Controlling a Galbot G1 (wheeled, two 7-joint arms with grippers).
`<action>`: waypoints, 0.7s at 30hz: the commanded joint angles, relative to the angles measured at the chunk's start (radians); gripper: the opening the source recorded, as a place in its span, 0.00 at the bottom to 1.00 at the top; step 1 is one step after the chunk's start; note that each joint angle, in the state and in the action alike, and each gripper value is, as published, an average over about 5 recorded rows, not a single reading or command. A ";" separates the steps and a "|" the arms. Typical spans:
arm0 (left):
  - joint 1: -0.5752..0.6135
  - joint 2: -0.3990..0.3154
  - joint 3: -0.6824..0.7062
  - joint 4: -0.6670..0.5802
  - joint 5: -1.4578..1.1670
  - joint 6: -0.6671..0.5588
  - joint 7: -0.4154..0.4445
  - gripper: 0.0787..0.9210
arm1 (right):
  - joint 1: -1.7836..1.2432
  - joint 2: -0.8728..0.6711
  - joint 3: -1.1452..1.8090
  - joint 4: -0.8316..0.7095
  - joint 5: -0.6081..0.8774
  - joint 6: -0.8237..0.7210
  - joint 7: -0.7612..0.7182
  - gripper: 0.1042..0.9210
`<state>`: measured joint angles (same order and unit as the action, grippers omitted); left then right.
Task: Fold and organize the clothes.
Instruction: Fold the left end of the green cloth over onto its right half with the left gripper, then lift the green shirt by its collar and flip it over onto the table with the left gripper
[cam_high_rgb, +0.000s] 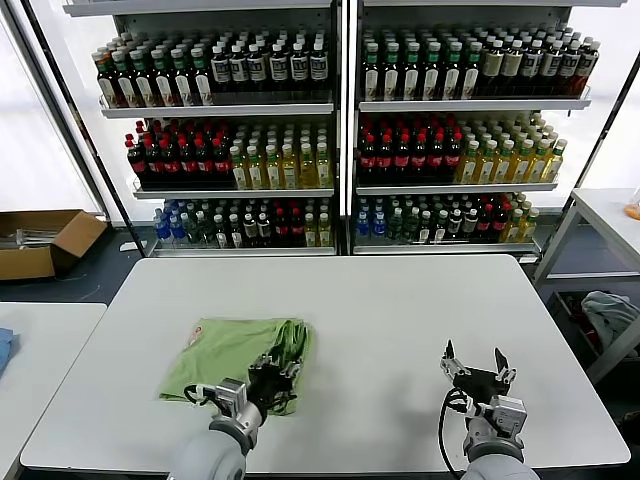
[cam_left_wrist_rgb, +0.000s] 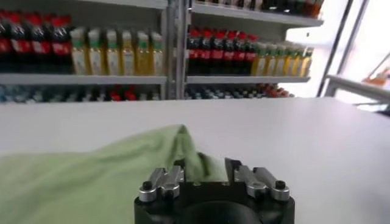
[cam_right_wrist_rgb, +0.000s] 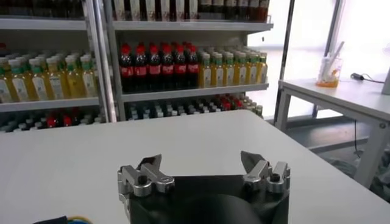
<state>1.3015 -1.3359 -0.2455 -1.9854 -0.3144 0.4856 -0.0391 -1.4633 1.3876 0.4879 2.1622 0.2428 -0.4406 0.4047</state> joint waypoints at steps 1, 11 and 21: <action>0.054 -0.038 0.039 -0.109 -0.442 0.041 -0.044 0.49 | 0.001 -0.004 -0.001 -0.006 0.002 0.000 0.003 0.88; -0.030 0.083 -0.225 -0.163 -0.211 -0.060 -0.060 0.83 | 0.026 -0.009 -0.020 -0.029 0.003 0.000 0.003 0.88; -0.019 0.224 -0.393 0.093 0.032 -0.141 -0.028 0.88 | 0.083 -0.024 -0.043 -0.056 0.011 -0.010 0.003 0.88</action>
<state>1.2914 -1.2399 -0.4484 -2.0590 -0.4783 0.4191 -0.0801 -1.4152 1.3674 0.4563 2.1184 0.2508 -0.4467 0.4079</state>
